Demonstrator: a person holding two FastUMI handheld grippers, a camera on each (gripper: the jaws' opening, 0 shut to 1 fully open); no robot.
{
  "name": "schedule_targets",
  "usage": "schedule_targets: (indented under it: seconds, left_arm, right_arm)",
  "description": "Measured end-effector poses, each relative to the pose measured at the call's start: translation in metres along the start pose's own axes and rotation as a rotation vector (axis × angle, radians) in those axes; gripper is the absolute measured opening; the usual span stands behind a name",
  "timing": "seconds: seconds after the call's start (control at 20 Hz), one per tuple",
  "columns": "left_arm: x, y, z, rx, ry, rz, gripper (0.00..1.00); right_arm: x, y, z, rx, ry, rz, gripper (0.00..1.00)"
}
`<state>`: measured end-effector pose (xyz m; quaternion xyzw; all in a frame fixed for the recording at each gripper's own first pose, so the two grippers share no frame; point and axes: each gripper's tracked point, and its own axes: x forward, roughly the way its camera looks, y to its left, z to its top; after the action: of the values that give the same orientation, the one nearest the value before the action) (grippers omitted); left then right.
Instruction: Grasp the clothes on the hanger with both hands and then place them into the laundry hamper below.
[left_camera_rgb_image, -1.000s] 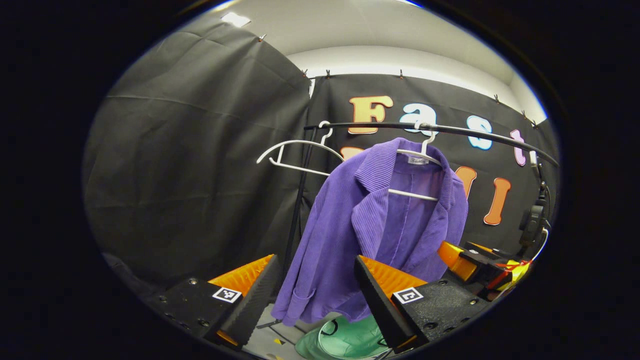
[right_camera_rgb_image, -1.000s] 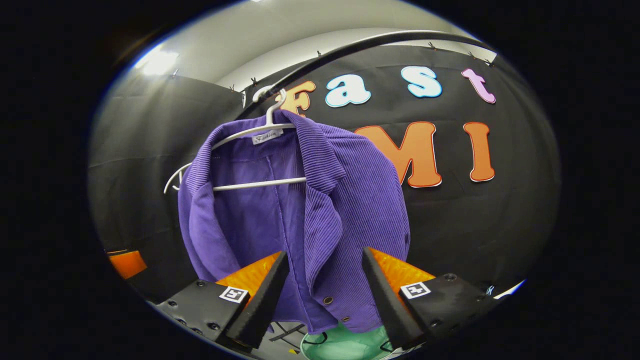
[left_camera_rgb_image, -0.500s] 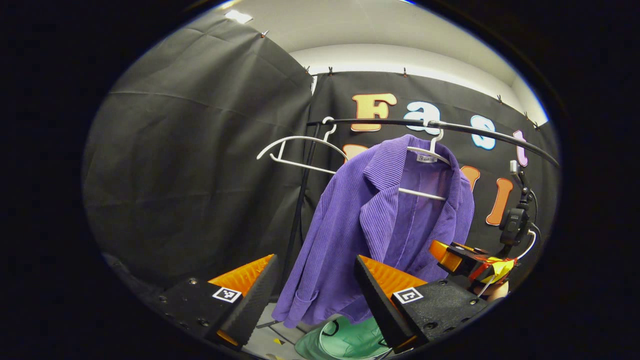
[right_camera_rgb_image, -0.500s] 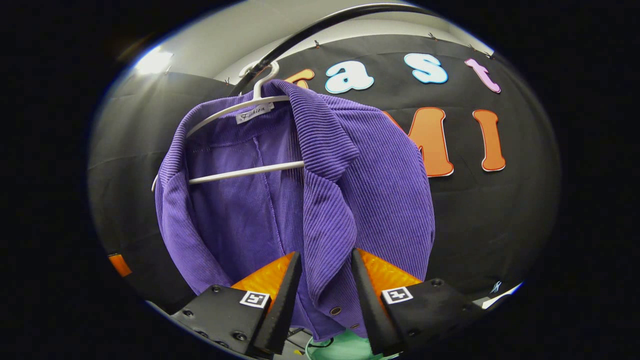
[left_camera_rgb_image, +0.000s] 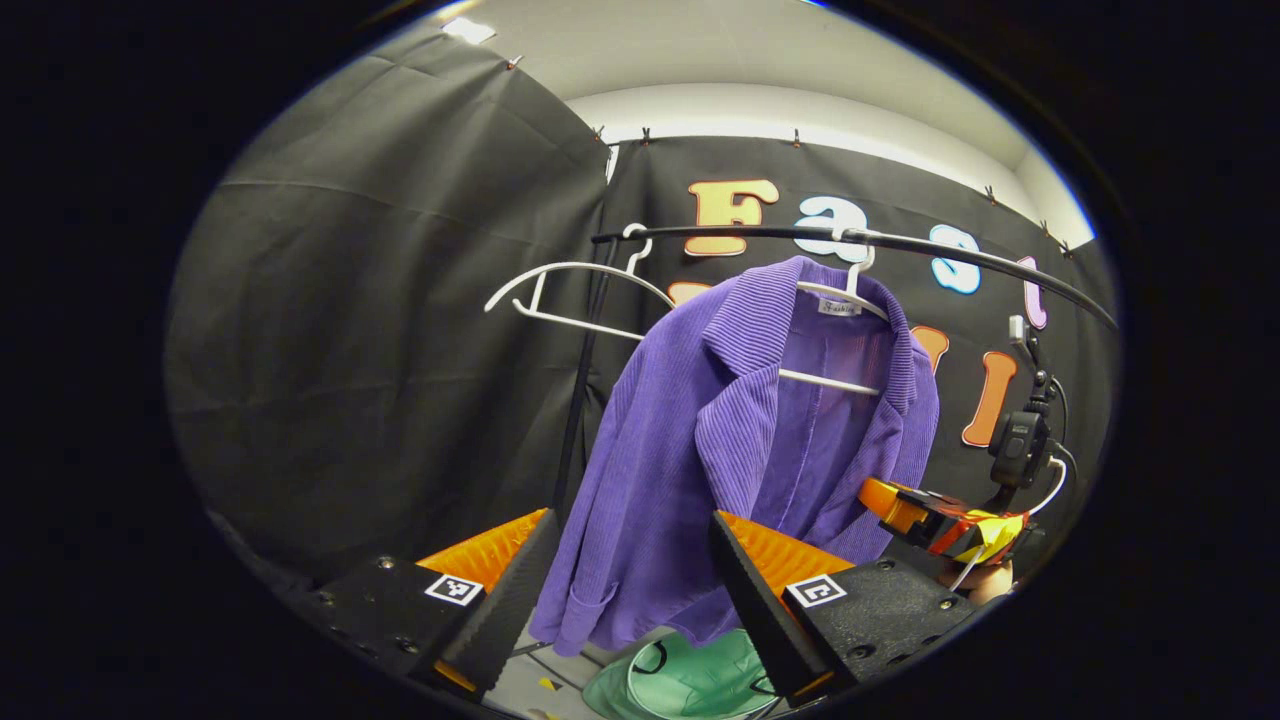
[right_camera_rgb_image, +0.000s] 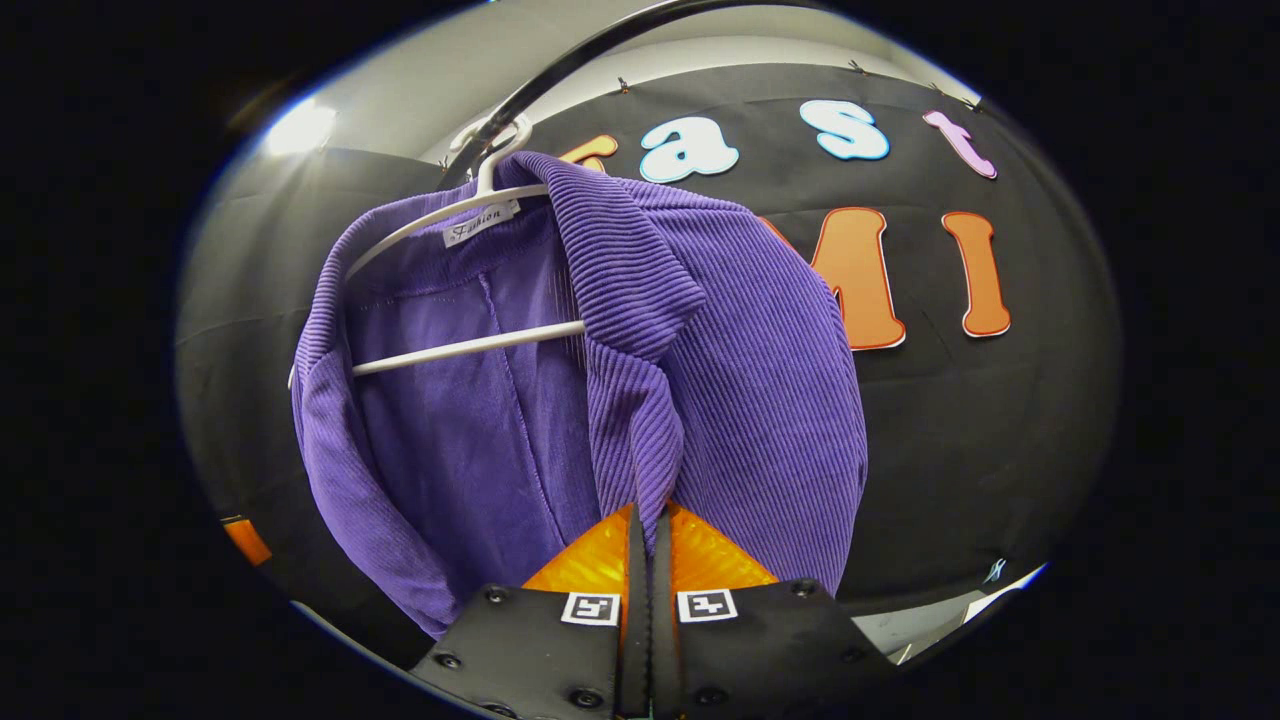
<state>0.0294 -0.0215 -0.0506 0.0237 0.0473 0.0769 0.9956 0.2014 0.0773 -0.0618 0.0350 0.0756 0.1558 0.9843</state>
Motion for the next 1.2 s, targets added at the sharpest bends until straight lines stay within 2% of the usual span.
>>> schedule_targets:
  seconds: [0.1,0.25,0.4,0.5,1.2]
  left_arm:
    - [0.007,-0.010,-0.003,-0.007,0.008,-0.012,0.96]
    - [0.015,-0.024,-0.006,-0.006,0.011,-0.031,0.92]
    - [0.023,-0.035,-0.002,-0.015,0.004,-0.050,0.99]
    - [0.030,-0.042,0.001,-0.030,-0.001,-0.067,0.92]
    - [0.083,-0.076,-0.010,0.021,0.025,-0.111,0.91]
  right_arm:
    - [0.000,0.002,0.002,-0.006,0.002,0.015,0.08]
    - [-0.003,0.002,0.005,-0.008,0.001,0.036,0.08]
    - [-0.006,0.000,0.007,-0.016,0.001,0.045,0.08]
    - [-0.007,0.001,0.008,-0.014,0.002,0.056,0.08]
    - [-0.025,-0.020,0.023,-0.017,-0.014,0.073,0.08]
